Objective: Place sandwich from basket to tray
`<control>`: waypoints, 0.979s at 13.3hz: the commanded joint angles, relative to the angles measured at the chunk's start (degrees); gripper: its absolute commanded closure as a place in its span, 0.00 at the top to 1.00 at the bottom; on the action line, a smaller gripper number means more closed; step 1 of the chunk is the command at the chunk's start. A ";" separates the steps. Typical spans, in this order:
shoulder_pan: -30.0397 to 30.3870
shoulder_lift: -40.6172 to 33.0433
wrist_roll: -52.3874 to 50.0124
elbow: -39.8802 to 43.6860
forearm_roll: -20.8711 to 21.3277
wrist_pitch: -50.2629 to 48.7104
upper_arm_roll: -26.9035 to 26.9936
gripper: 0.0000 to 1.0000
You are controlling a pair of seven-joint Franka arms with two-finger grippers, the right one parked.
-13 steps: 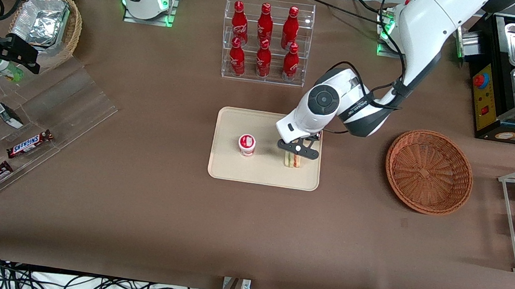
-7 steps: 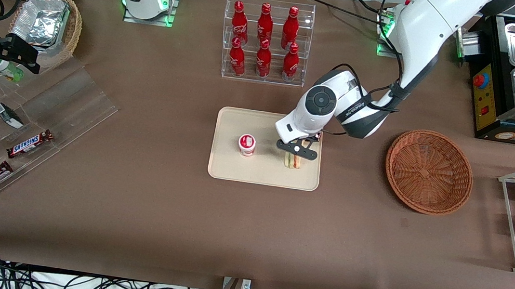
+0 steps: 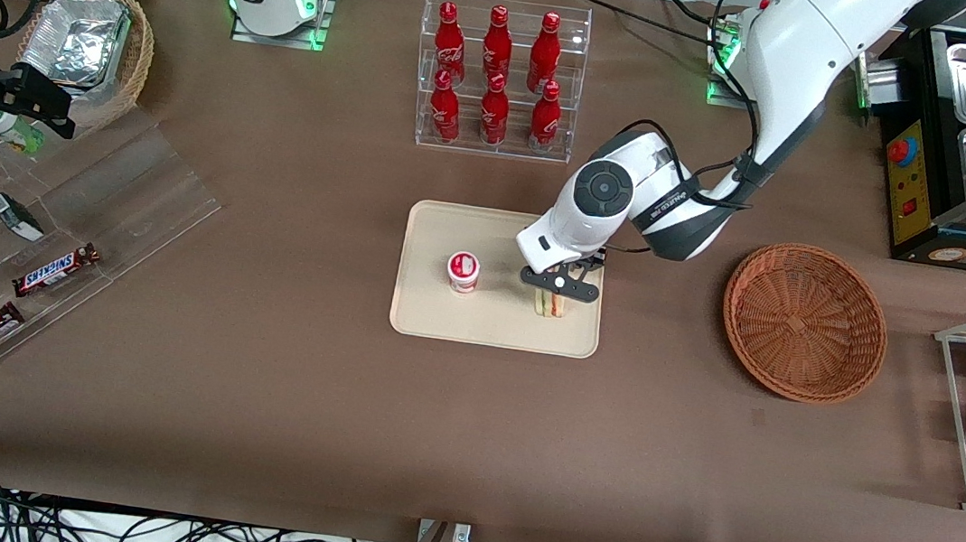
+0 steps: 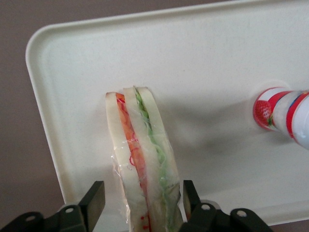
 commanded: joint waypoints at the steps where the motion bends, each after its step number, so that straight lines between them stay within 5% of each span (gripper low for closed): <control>1: 1.63 -4.62 -1.99 0.17 0.53 -2.13 -0.04 1.00; 9: 8.41 -7.79 -4.37 16.15 -2.73 -23.01 -0.12 1.00; 13: 11.39 -9.72 -3.93 17.66 -3.60 -26.03 -0.30 1.00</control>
